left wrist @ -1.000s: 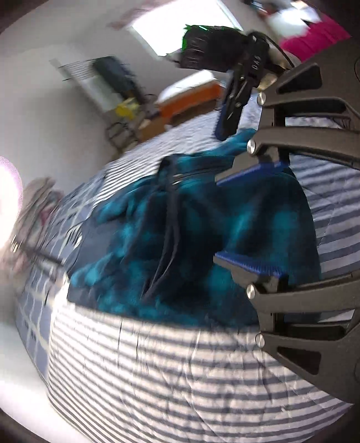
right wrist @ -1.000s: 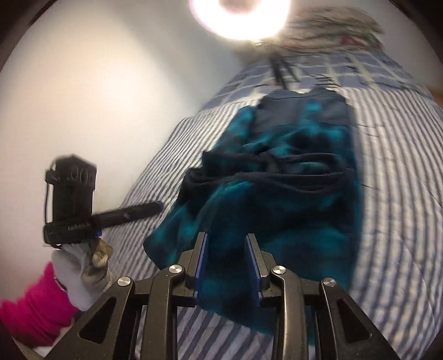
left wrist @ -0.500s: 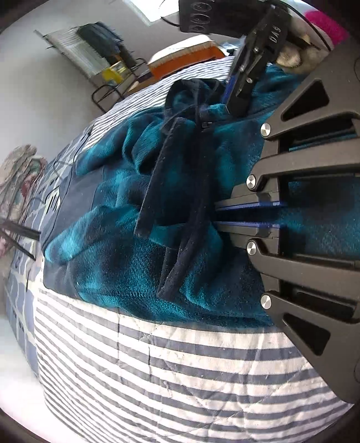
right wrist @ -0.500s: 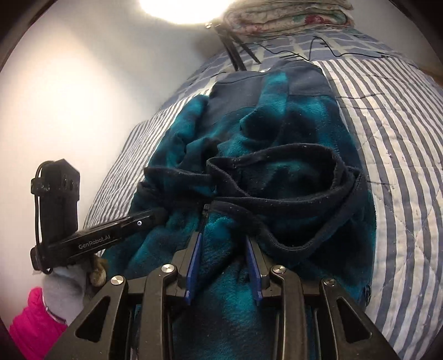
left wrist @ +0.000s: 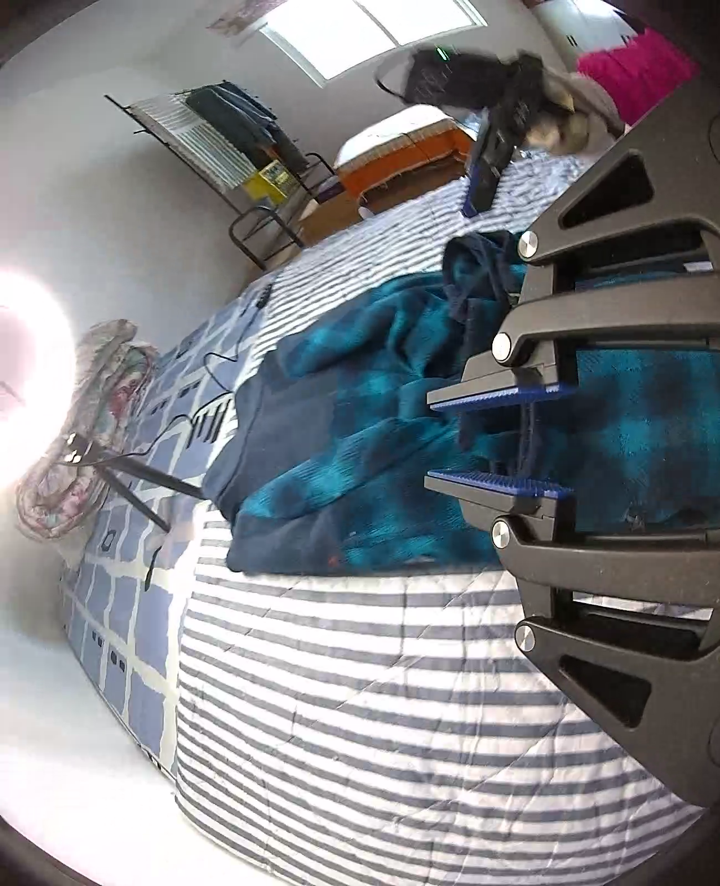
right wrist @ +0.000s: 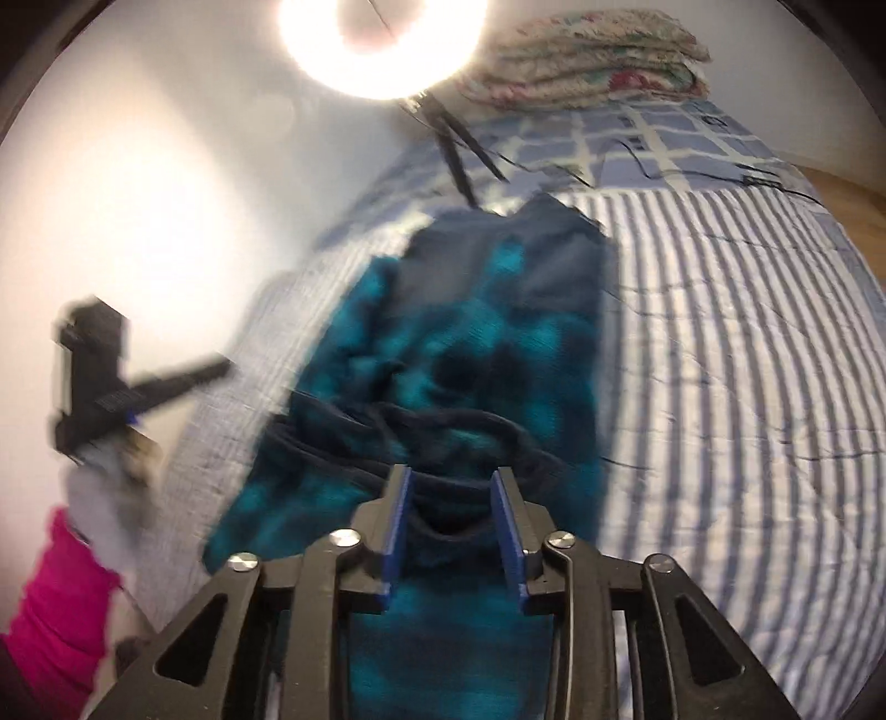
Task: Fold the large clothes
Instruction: 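Lay the folded hem on the shirt body and release with both grippers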
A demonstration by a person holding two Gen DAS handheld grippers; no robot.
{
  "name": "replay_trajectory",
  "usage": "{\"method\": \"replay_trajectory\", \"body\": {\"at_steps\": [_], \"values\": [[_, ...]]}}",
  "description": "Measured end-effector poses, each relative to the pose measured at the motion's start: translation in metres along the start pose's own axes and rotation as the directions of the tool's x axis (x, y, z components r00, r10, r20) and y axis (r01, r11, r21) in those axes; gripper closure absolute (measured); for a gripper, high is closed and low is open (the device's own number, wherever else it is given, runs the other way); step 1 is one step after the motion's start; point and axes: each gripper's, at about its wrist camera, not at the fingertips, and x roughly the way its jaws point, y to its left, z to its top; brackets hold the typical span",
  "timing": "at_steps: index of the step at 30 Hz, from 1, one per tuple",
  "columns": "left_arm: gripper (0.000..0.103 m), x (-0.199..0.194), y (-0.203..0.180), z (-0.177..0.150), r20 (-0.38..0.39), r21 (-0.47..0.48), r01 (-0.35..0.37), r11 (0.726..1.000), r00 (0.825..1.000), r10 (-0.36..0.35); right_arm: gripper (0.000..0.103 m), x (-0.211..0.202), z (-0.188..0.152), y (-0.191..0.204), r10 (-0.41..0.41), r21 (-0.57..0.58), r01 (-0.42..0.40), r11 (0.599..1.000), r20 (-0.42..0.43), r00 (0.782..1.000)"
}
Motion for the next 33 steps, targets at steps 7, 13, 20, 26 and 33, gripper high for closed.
{"method": "replay_trajectory", "body": {"at_steps": [7, 13, 20, 26, 33], "values": [[0.083, 0.012, 0.0, -0.02, -0.063, 0.01, 0.041, 0.999, 0.997, -0.04, 0.048, 0.017, -0.018, -0.031, 0.003, 0.112, -0.005, 0.994, 0.016, 1.0], [0.083, 0.045, -0.006, -0.045, -0.105, 0.012, -0.001, 1.0, 0.995, 0.002, 0.085, 0.009, -0.006, -0.013, -0.01, 0.107, 0.005, 0.994, 0.042, 0.999], [0.087, 0.065, -0.009, -0.057, -0.071, 0.057, -0.136, 0.989, 0.988, 0.14, 0.075, 0.024, 0.009, -0.013, -0.193, 0.074, 0.197, 0.978, -0.06, 0.979], [0.087, 0.053, 0.002, -0.059, -0.046, 0.032, -0.152, 0.988, 0.987, 0.153, 0.063, -0.016, -0.022, -0.012, 0.004, 0.072, -0.007, 0.997, 0.046, 0.999], [0.087, 0.059, 0.003, -0.062, -0.03, 0.045, -0.19, 0.981, 0.981, 0.192, 0.096, 0.023, -0.062, -0.009, -0.173, 0.01, 0.177, 0.984, -0.143, 0.974]]}}
